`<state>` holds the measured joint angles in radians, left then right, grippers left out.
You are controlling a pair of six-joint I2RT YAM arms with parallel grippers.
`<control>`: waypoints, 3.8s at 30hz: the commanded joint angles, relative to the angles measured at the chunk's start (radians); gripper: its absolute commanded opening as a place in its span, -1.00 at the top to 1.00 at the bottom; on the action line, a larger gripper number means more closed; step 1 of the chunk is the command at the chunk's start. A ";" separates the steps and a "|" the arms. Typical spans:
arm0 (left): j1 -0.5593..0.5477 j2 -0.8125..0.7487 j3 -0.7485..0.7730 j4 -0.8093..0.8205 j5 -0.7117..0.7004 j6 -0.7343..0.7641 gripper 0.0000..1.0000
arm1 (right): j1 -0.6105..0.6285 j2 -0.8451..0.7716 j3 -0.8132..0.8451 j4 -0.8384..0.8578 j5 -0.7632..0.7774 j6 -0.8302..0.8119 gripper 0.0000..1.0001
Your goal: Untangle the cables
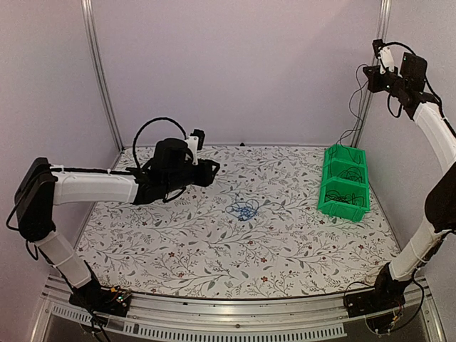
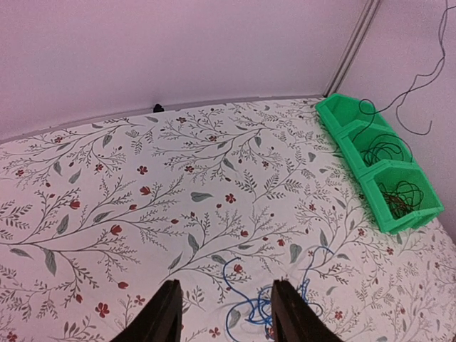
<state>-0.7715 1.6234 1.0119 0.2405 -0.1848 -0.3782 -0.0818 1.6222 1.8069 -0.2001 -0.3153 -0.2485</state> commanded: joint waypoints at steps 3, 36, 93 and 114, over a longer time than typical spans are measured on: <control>-0.012 0.040 0.048 -0.012 0.030 -0.002 0.08 | -0.024 -0.047 -0.033 0.025 0.002 0.004 1.00; -0.011 0.067 0.054 -0.027 0.044 -0.009 0.08 | -0.112 -0.029 -0.322 0.063 0.031 -0.091 1.00; -0.011 0.211 0.152 -0.138 0.151 -0.043 0.08 | -0.049 0.327 -0.009 -0.737 0.054 -0.259 0.27; -0.010 0.187 0.181 -0.226 0.124 -0.084 0.08 | 0.071 0.617 0.179 -0.829 -0.112 -0.258 0.20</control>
<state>-0.7727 1.8416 1.1870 0.0383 -0.0425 -0.4431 -0.0261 2.2051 1.9747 -1.0042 -0.4236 -0.5163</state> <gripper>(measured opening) 0.463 0.393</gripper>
